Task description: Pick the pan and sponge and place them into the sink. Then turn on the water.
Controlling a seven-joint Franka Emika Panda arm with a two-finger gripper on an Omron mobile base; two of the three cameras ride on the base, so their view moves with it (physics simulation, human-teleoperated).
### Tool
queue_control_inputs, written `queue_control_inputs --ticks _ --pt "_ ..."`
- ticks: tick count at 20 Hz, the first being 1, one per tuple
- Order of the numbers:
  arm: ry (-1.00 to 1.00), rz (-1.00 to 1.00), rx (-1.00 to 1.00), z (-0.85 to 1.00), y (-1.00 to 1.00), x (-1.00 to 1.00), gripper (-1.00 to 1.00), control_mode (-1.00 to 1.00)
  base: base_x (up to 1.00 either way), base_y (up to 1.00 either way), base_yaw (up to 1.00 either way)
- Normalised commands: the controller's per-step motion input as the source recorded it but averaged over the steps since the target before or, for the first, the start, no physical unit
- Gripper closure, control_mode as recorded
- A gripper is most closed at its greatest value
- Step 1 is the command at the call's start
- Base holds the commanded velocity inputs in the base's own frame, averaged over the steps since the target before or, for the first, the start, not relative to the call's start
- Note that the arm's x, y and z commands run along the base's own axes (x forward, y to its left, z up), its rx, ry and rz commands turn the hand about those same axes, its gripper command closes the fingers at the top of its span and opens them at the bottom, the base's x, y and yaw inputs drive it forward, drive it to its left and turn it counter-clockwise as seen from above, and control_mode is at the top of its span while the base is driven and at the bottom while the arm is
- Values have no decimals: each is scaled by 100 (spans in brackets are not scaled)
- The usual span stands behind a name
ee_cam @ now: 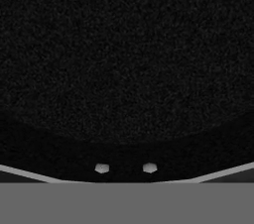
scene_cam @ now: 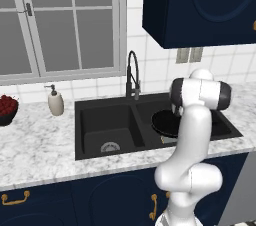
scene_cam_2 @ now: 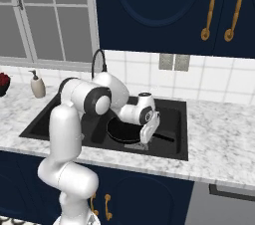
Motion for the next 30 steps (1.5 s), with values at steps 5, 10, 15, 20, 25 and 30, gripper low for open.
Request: queue_control_inputs --ticks 5,10,15,20,25,30 --pt "12 -5 0 -40 52 37 100 -100 0 0 0" --pt "17 -12 0 -35 4 52 100 -100 0 0 0" --pt "14 -9 1 -45 -16 57 100 -100 0 0 0" --pt "0 -3 6 -63 -28 46 100 -100 0 0 0" --pt "0 0 6 -54 -23 34 100 -100 0 0 0" --pt "0 0 8 -48 -3 22 100 -100 0 0 0"
